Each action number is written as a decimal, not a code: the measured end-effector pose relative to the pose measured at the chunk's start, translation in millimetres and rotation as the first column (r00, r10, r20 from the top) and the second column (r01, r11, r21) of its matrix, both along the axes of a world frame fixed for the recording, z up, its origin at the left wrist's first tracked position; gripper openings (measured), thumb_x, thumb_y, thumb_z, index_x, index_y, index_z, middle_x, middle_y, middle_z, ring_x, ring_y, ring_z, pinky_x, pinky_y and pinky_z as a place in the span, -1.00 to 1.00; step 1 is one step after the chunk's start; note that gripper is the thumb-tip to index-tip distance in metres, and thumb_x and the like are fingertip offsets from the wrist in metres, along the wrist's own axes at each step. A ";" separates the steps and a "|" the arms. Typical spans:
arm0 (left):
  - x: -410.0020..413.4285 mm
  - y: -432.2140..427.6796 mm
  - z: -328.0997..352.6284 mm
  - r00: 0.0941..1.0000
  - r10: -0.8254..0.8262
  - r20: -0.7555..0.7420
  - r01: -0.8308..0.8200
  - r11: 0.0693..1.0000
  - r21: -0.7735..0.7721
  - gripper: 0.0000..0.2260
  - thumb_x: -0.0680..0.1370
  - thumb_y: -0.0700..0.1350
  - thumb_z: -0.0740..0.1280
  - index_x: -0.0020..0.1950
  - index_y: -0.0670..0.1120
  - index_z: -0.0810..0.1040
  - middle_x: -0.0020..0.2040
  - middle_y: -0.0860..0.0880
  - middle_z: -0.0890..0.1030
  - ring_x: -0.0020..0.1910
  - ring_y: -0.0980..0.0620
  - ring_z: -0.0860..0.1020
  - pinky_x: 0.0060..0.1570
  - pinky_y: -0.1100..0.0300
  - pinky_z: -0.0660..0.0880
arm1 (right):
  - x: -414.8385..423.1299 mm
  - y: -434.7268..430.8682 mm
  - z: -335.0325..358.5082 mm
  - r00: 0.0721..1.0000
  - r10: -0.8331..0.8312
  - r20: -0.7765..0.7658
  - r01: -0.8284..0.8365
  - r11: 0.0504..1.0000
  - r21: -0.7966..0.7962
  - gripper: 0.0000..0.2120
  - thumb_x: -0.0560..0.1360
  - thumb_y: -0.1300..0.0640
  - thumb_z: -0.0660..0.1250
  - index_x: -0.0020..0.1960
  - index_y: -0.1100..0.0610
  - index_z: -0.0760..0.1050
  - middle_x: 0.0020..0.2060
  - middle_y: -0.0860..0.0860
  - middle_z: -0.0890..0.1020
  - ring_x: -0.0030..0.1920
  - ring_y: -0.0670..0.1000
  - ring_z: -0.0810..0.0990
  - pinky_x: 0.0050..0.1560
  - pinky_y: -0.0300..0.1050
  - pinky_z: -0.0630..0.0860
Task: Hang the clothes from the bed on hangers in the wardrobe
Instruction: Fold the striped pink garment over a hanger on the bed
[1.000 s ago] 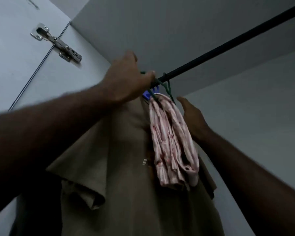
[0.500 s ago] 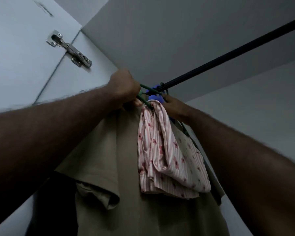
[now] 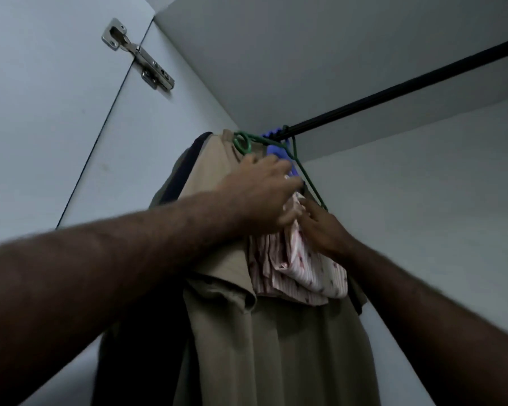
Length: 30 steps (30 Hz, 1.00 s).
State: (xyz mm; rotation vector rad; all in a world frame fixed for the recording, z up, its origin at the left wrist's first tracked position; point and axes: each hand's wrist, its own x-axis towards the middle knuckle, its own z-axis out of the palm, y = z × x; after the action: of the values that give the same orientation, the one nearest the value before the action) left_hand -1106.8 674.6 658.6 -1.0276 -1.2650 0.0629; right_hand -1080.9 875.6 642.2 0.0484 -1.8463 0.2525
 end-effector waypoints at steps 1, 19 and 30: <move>-3.2 5.2 -8.4 0.999 0.042 -0.009 -0.042 0.997 -0.057 -0.51 0.56 0.23 0.16 0.41 0.02 0.37 0.37 -0.08 0.39 0.34 -0.05 0.34 0.33 -0.08 0.27 | 0.0 -0.5 -10.8 1.000 0.027 0.012 -0.027 1.000 -0.014 -0.58 0.66 -0.14 0.05 0.38 0.04 0.42 0.30 0.06 0.54 0.29 0.09 0.50 0.31 0.03 0.40; 17.5 -15.0 -197.0 0.922 0.266 0.281 -0.085 0.848 -0.524 -0.62 0.58 0.19 0.16 0.20 -0.04 0.49 0.18 -0.10 0.56 0.18 -0.13 0.50 0.13 -0.01 0.36 | 90.8 -47.5 -241.1 0.737 -0.109 0.668 0.350 0.906 -0.239 -0.45 0.59 -0.28 0.14 0.38 0.08 0.46 0.28 0.03 0.55 0.24 0.03 0.53 0.14 -0.14 0.42; 99.6 -9.1 -342.3 0.608 0.058 0.792 0.560 0.675 -0.480 -0.60 0.56 0.19 0.26 0.26 -0.05 0.52 0.16 -0.06 0.59 0.16 -0.06 0.52 0.13 0.10 0.41 | 262.9 -149.9 -374.9 0.607 -0.174 0.775 0.636 0.691 -0.343 -0.45 0.59 -0.23 0.19 0.44 0.09 0.37 0.36 0.13 0.49 0.33 0.07 0.48 0.21 -0.20 0.32</move>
State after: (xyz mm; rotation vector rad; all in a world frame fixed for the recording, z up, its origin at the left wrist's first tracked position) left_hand -1007.1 665.5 316.3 -2.0820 -1.8990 -0.1794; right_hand -818.0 725.6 267.4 -1.0942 -2.3606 0.5552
